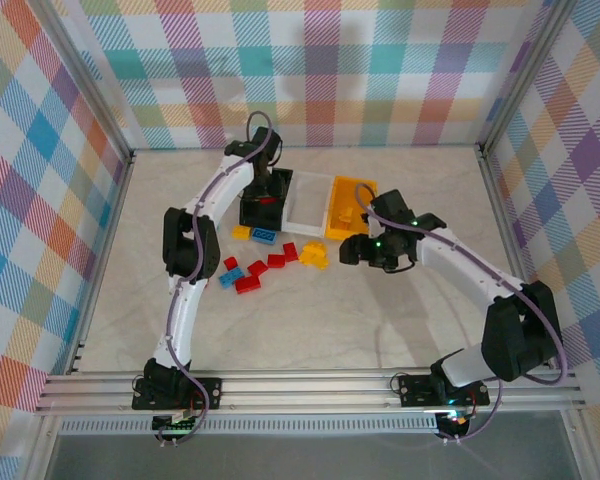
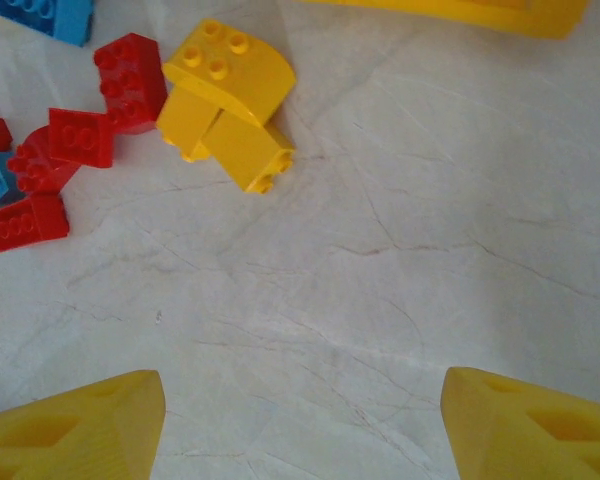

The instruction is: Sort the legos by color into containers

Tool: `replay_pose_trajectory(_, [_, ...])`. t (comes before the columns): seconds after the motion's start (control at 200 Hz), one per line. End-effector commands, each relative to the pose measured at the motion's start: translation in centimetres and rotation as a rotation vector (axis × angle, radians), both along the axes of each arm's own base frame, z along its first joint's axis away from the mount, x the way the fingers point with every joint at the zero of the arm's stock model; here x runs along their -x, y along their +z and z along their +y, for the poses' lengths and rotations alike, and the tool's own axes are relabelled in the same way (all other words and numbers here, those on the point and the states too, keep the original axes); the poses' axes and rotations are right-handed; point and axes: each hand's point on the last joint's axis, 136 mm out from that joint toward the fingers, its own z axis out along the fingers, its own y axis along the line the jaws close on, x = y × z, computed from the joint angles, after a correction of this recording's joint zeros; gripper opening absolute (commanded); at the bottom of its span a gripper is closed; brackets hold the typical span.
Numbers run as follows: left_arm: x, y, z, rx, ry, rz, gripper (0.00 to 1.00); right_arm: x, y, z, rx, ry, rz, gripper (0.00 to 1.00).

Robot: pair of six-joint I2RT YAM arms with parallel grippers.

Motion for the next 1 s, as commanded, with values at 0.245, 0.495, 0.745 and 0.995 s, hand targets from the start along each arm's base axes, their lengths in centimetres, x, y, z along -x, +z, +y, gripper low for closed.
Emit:
replay_pose_trajectory(0.245, [0.0, 1.3, 0.4, 0.048, 0.006, 0.005, 0.66, -0.1, -1.1, 2.8, 0.055, 0.130, 0.010, 0.74])
replay_pose_trajectory(0.495, [2.2, 6.3, 0.1, 0.130, -0.003, -0.039, 0.69, -1.4, -3.6, 6.0, 0.134, 0.257, 0.005, 0.74])
replay_pose_trajectory(0.745, [8.1, 8.6, 1.4, 0.161, -0.020, -0.017, 0.73, -3.0, -5.9, 7.3, 0.254, 0.560, -0.098, 0.72])
replay_pose_trajectory(0.995, [12.5, 8.3, 3.0, 0.160, -0.006, 0.011, 0.75, -5.0, -8.2, 7.5, 0.362, 0.716, -0.112, 0.73])
